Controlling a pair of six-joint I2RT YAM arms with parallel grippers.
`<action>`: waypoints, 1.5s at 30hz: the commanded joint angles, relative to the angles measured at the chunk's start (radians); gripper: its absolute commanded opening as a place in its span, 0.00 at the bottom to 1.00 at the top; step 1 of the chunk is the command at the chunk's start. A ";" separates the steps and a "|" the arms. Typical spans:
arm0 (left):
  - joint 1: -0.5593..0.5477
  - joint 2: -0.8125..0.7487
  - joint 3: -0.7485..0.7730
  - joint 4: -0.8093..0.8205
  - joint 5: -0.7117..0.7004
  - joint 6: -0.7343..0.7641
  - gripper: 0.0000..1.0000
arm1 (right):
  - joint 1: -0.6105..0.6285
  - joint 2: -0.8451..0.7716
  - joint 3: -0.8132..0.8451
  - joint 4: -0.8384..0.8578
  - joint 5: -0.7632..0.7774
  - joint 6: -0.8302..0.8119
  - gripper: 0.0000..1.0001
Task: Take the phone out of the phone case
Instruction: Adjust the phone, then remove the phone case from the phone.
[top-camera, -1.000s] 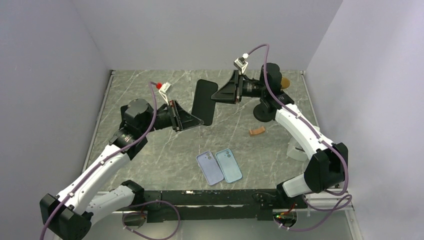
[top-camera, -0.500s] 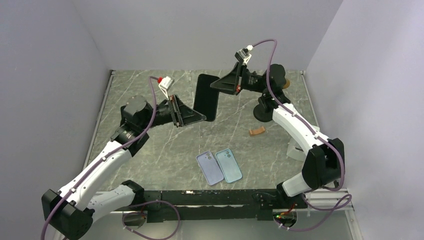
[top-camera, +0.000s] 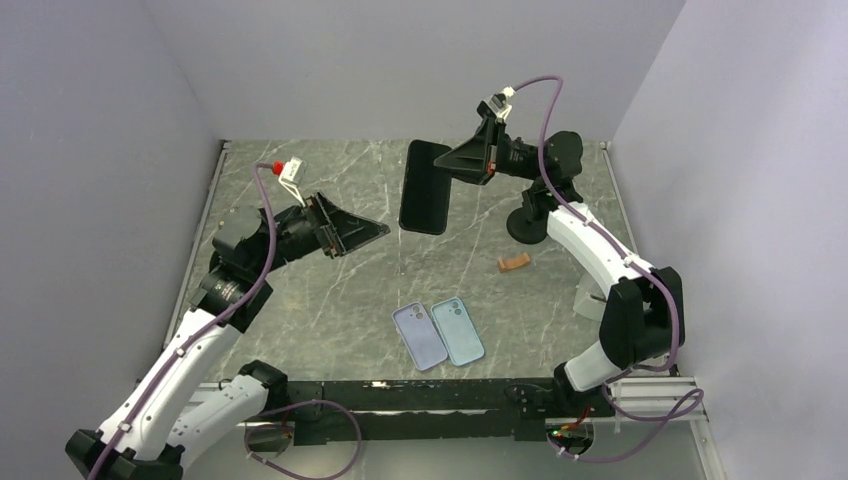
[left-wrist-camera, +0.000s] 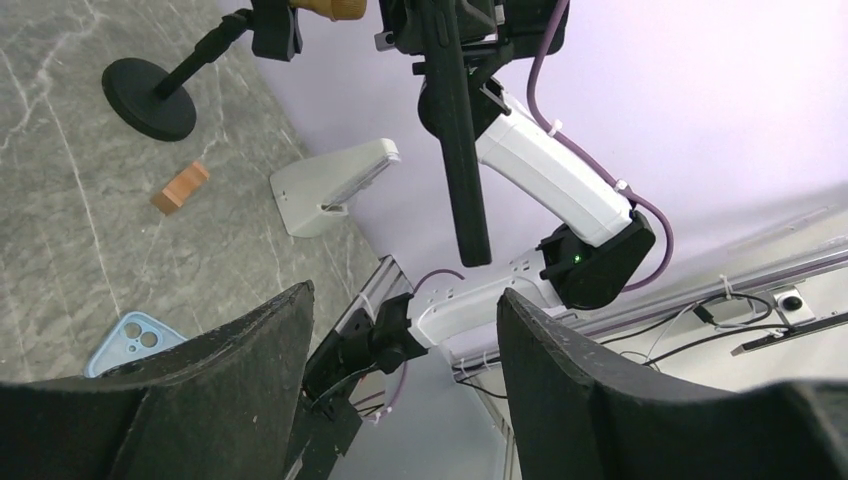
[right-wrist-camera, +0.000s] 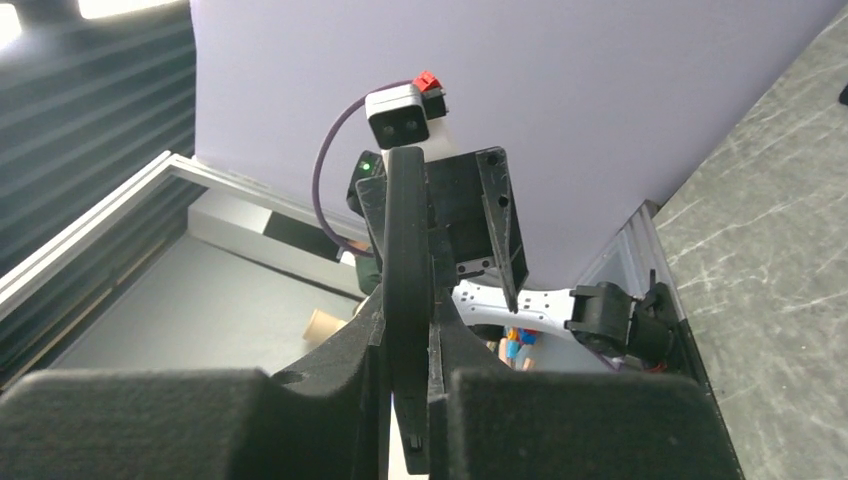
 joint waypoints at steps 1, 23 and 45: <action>0.009 0.035 0.023 0.078 0.038 -0.005 0.71 | 0.003 -0.013 0.015 0.131 -0.001 0.090 0.00; -0.074 0.220 0.123 0.213 0.143 -0.042 0.29 | 0.061 -0.077 0.080 -0.269 0.056 -0.237 0.00; -0.073 0.203 0.101 0.234 0.186 -0.052 0.52 | 0.091 -0.039 0.035 -0.040 0.070 -0.088 0.00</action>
